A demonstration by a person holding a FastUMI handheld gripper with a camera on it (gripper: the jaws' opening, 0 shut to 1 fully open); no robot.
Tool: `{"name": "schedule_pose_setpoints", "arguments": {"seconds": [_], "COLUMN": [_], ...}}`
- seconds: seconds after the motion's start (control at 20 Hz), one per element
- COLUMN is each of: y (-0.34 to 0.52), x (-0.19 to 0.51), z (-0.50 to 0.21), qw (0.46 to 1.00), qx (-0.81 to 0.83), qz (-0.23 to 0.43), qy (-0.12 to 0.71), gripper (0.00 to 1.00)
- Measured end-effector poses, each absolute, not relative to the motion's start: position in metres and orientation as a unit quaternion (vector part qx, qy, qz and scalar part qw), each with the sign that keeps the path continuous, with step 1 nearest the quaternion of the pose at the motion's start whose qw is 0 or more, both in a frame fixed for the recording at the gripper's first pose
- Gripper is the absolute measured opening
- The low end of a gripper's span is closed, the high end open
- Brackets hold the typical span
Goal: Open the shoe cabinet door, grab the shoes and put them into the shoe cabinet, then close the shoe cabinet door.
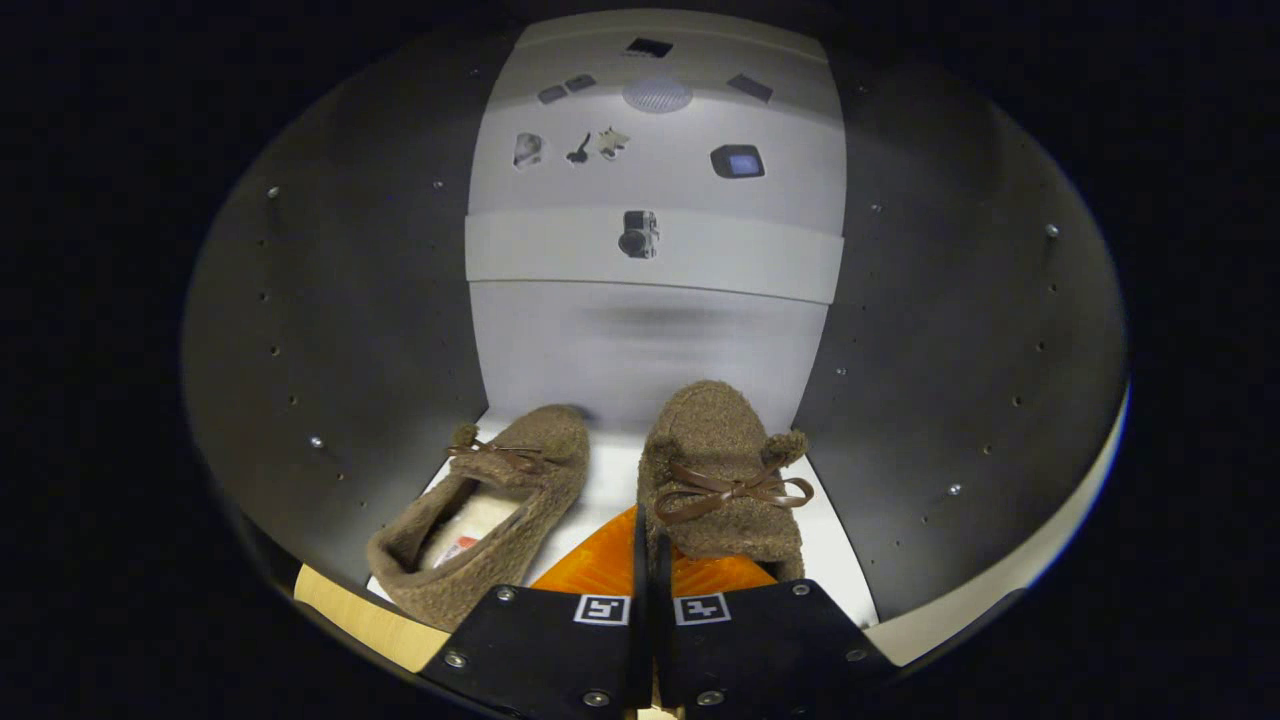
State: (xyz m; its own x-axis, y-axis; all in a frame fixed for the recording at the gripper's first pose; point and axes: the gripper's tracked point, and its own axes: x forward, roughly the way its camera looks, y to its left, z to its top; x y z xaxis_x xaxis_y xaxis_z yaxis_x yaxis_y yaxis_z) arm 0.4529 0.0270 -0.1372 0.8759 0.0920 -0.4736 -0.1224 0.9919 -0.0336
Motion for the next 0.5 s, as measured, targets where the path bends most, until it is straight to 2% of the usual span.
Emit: {"name": "schedule_pose_setpoints", "arguments": {"seconds": [0.5], "y": [0.023], "x": [0.487], "z": [-0.166], "qw": [0.955], "qx": [-0.010], "qz": [0.050], "qy": [0.292], "gripper": [0.02]}}
